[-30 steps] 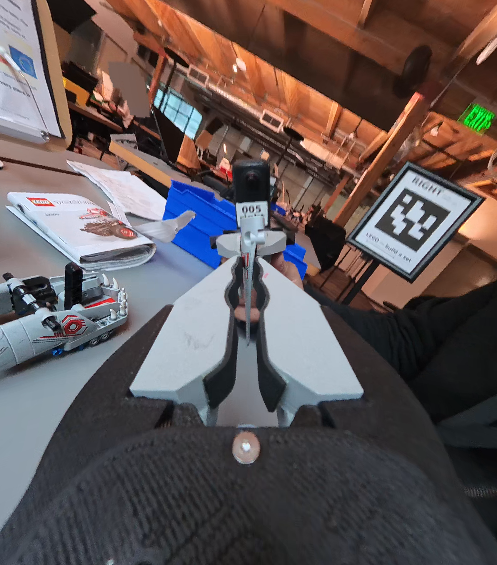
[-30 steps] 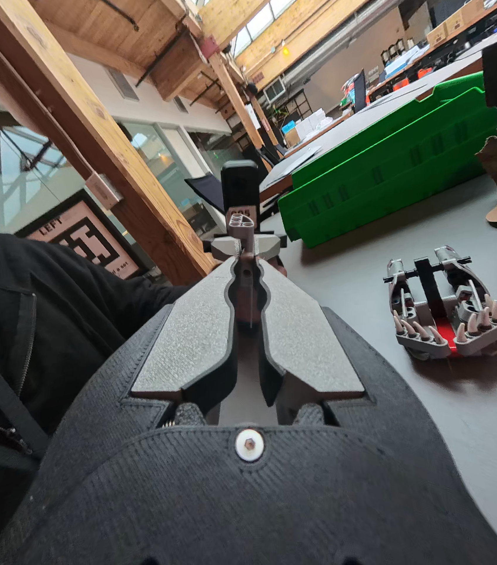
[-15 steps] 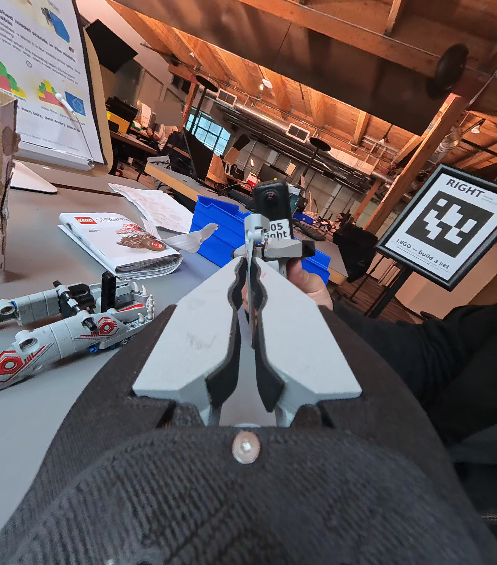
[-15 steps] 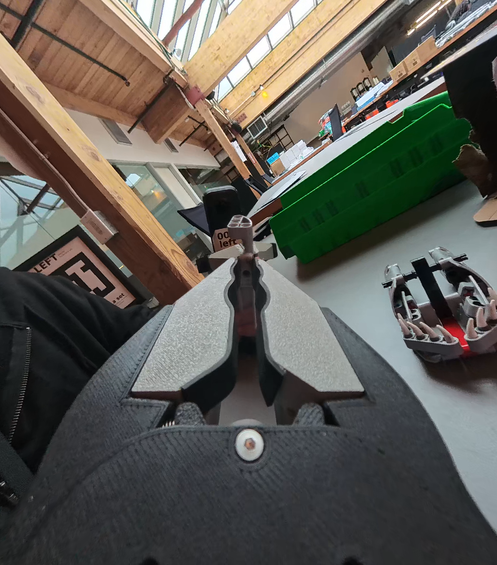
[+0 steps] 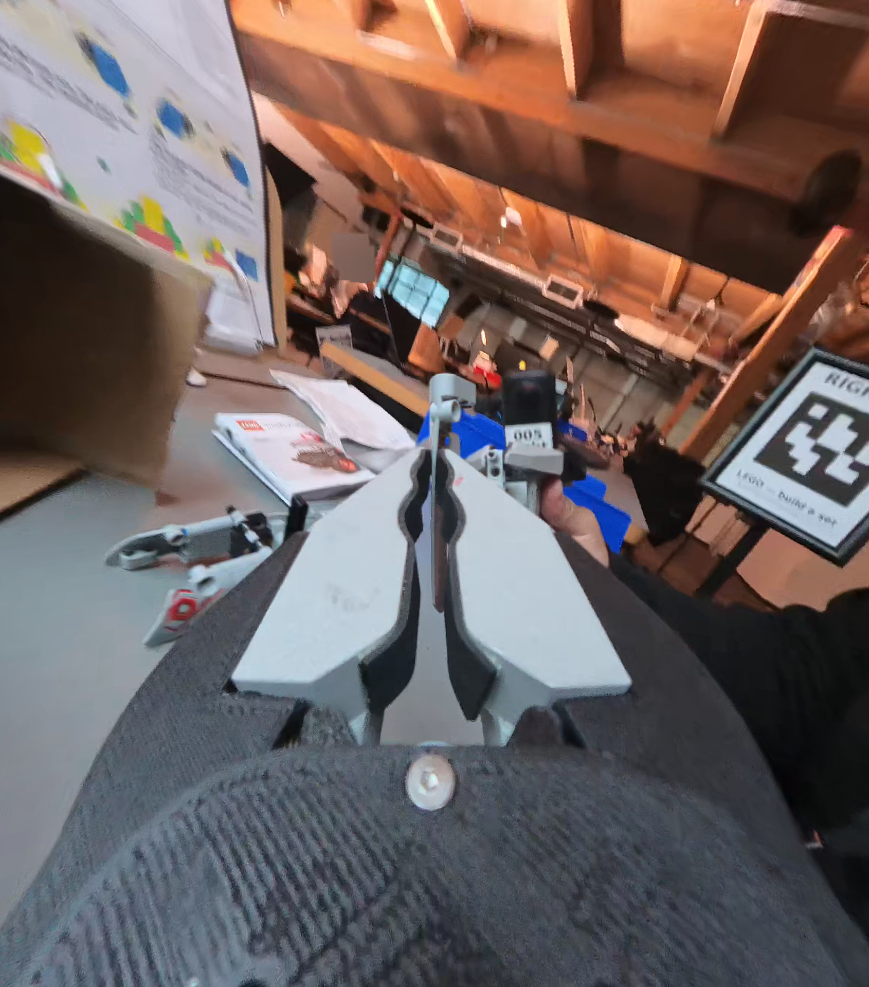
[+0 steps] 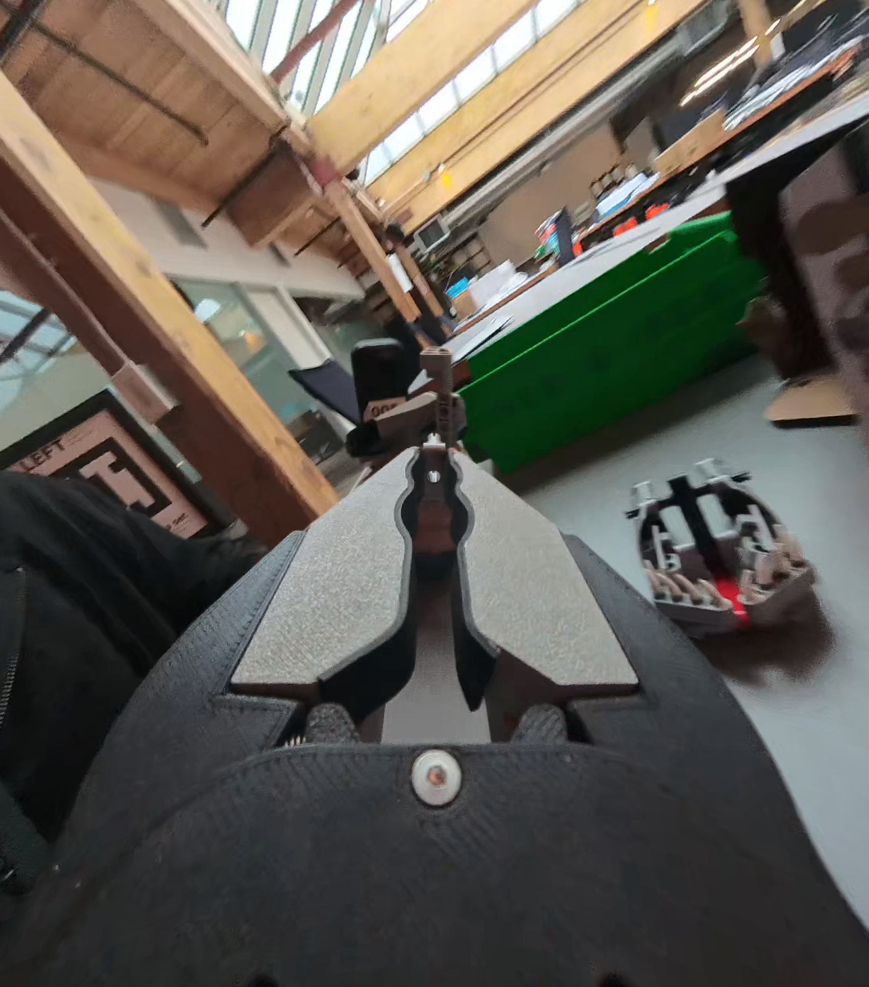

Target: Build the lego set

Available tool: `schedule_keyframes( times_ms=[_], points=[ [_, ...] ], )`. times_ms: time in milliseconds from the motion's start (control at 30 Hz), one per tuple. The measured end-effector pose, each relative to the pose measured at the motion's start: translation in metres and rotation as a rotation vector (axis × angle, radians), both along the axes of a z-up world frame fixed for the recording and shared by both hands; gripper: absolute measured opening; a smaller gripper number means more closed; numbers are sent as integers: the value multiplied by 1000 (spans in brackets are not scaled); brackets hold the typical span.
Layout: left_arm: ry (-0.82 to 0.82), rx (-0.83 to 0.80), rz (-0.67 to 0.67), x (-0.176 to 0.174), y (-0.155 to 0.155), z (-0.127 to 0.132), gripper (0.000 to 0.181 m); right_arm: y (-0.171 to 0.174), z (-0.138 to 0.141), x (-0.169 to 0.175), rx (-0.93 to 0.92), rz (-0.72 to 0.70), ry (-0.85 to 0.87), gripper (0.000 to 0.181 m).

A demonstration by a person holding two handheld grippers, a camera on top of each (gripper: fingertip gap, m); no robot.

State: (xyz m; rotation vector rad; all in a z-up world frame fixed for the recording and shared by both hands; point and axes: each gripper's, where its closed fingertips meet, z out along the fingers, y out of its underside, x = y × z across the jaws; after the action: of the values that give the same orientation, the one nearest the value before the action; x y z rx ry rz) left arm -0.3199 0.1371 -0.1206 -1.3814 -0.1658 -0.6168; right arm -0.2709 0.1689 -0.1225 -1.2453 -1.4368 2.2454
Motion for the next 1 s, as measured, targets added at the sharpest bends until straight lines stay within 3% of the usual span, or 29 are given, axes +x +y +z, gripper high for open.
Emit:
schedule_keyframes(
  times_ms=[200,467,700,1000],
  points=[
    [-24,-75,-24,5,8,-15,0,-7,-18,-7,65,34,-72,3],
    [16,-128,-73,18,16,-22,0,-14,-36,-3,316,-16,-100,4],
    [1,-95,-189,48,22,-19,0,18,2,20,121,-126,-12,3],
    [44,-77,-236,62,20,-16,0,28,45,73,-87,-113,72,3]
  ],
)
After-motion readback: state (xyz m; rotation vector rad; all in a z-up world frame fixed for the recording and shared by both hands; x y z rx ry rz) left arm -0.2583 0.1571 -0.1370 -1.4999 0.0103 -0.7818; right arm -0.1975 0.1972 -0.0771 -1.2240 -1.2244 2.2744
